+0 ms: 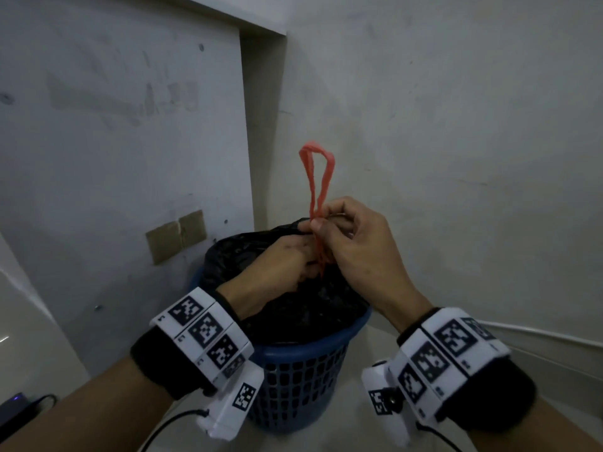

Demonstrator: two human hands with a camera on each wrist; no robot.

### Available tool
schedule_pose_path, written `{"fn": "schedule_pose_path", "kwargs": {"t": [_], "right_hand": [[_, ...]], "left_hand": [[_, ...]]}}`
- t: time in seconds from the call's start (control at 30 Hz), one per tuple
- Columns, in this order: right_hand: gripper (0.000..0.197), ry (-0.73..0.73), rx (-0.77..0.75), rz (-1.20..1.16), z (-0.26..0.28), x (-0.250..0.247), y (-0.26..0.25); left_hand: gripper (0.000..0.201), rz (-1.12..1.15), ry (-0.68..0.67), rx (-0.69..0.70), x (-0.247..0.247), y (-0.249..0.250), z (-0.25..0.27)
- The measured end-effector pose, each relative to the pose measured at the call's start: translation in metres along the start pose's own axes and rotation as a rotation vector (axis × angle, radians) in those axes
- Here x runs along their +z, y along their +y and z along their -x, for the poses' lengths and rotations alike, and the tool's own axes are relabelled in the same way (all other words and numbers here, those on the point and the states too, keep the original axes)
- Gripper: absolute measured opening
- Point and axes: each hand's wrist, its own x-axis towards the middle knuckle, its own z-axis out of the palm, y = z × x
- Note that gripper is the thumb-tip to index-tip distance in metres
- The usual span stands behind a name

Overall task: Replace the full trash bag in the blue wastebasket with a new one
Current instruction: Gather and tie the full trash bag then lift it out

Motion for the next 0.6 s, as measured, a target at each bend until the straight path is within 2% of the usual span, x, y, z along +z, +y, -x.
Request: {"fn": "schedule_pose_path", "kwargs": {"t": [0.13,0.2,0.33,0.4,0.5,0.6], "right_hand": [[0.008,0.035,-0.026,0.059,0.002,0.007,0.015],[0.014,0.051,-0.070,0.144,0.004,0.008,0.021],[0.037,0.117,-0.073,0.316,0.004,0.009,0.026],[0.041,0.117,-0.035,0.338,0.003,0.010,0.028],[0.042,0.025,0.039,0.338,0.003,0.012,0.029],[0.045,-0.082,0.108,0.315,0.003,0.012,0.028]], "left_hand": [[0.009,0.116,-0.108,-0.033,-0.005,0.001,0.009],[0.002,0.072,-0.117,-0.005,-0.007,-0.001,0.011],[0.018,0.024,-0.058,0.080,-0.008,-0.006,0.011],[0.025,-0.007,0.009,0.134,-0.007,-0.009,0.009],[0.028,-0.032,0.128,0.162,-0.007,-0.011,0.006],[0.027,-0.129,0.177,0.209,-0.008,-0.013,0.004]]}}
